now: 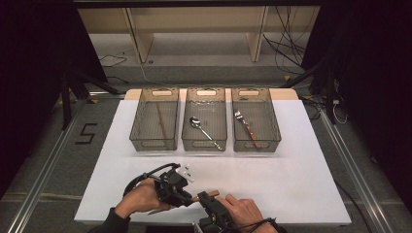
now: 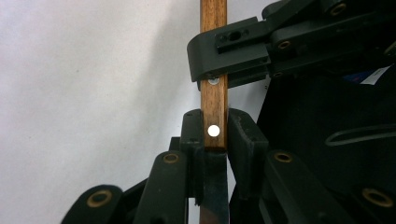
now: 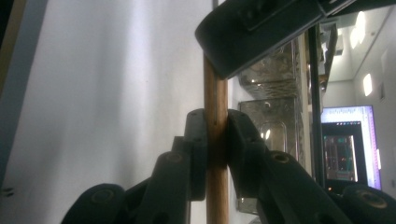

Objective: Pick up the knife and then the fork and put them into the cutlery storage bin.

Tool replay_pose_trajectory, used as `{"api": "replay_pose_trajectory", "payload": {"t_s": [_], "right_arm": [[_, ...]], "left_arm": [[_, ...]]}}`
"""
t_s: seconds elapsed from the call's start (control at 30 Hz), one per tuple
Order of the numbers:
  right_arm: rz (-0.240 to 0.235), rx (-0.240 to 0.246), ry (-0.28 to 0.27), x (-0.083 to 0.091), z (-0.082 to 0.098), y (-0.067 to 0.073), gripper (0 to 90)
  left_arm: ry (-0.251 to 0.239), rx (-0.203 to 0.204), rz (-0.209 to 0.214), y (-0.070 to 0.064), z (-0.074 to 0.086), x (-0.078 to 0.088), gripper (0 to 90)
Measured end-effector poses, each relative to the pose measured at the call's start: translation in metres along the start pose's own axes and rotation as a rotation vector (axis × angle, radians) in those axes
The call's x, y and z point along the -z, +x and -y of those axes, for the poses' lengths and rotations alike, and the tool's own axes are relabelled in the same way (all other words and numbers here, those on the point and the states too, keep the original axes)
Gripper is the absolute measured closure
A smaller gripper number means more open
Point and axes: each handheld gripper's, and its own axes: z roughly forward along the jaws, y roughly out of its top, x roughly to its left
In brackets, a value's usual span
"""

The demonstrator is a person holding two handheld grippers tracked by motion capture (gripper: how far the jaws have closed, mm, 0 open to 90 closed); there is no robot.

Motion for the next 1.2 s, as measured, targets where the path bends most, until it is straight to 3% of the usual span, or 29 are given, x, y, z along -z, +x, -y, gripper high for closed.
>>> {"api": "replay_pose_trajectory", "payload": {"t_s": [0.13, 0.23, 0.33, 0.67, 0.97, 1.2], "right_arm": [[-0.001, -0.001, 0.006, 0.002, 0.000, -0.001, 81.0], [0.000, -0.006, 0.010, 0.002, 0.002, -0.003, 81.1], [-0.004, -0.021, 0.016, 0.002, 0.004, -0.005, 81.1], [-0.007, -0.067, 0.034, 0.003, 0.013, -0.011, 81.2], [-0.021, -0.107, 0.066, 0.005, 0.026, -0.019, 81.1], [-0.032, -0.183, 0.133, 0.004, 0.052, -0.034, 81.2]], "left_arm": [[-0.013, 0.016, 0.003, 0.003, 0.001, 0.004, 74.1], [-0.061, 0.032, -0.011, 0.006, 0.003, 0.011, 68.5], [-0.107, 0.053, -0.031, 0.009, 0.005, 0.020, 58.7], [-0.247, 0.136, -0.124, 0.024, 0.013, 0.039, 39.3], [-0.368, 0.218, -0.233, 0.043, 0.026, 0.057, 32.6], [-0.407, 0.260, -0.280, 0.050, 0.035, 0.065, 29.4]]}}
